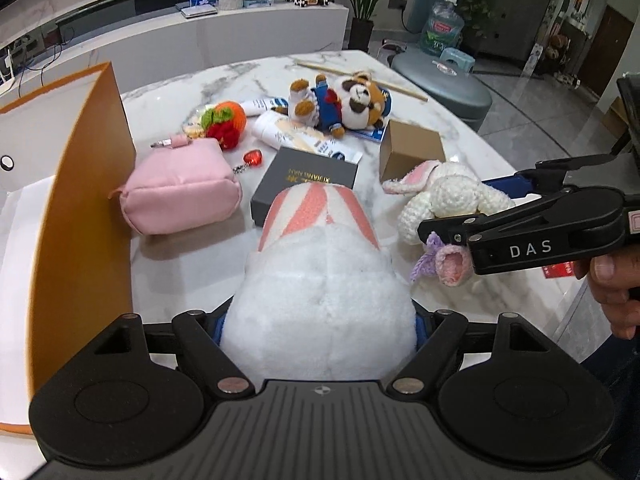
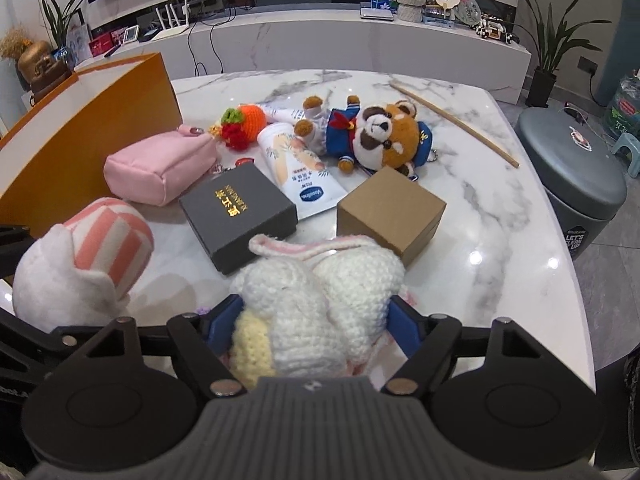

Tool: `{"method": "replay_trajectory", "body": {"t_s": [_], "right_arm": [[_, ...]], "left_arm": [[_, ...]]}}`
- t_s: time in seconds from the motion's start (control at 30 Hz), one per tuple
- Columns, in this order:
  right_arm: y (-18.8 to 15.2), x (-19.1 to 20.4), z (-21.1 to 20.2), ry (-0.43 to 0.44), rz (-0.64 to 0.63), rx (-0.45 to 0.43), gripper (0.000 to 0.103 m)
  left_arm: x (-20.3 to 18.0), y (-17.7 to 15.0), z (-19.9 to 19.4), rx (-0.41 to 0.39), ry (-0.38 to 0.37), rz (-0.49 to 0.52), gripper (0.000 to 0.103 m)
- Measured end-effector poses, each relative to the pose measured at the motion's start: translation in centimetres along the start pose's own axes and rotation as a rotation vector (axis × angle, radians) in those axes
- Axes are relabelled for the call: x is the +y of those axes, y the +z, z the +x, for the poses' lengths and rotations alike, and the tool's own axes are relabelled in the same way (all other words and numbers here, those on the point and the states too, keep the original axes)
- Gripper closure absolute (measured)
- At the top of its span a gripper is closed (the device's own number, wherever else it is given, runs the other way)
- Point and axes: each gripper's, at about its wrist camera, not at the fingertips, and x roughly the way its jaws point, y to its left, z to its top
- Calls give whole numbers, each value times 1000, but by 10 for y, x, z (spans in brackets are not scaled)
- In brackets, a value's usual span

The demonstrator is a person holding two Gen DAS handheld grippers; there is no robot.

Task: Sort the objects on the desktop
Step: 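Lift both plush toys and carry them toward the white storage box, then lower both plush toys into the storage box and open both tools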

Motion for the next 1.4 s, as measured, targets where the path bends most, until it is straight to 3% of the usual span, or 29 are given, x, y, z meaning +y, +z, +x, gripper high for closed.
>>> {"method": "replay_trajectory", "body": {"t_s": [0.27, 0.47, 0.73, 0.93, 1.13, 1.4], "right_arm": [[10, 4, -17, 26, 15, -44, 25], [36, 17, -42, 65, 14, -133, 25], [75, 48, -70, 114, -42, -248, 25], [97, 83, -80, 162, -113, -288, 25], [117, 133, -78, 216, -214, -304, 25], [119, 216, -54, 287, -420, -249, 25]], "left_arm": [[7, 9, -23, -50, -23, -23, 12], [11, 39, -65, -116, -17, 43, 12], [57, 73, -124, -200, 38, 38, 12], [102, 66, -151, -220, 85, 23, 12], [142, 52, -150, -195, 113, -43, 12], [190, 38, -115, -77, 141, -109, 12]]}}
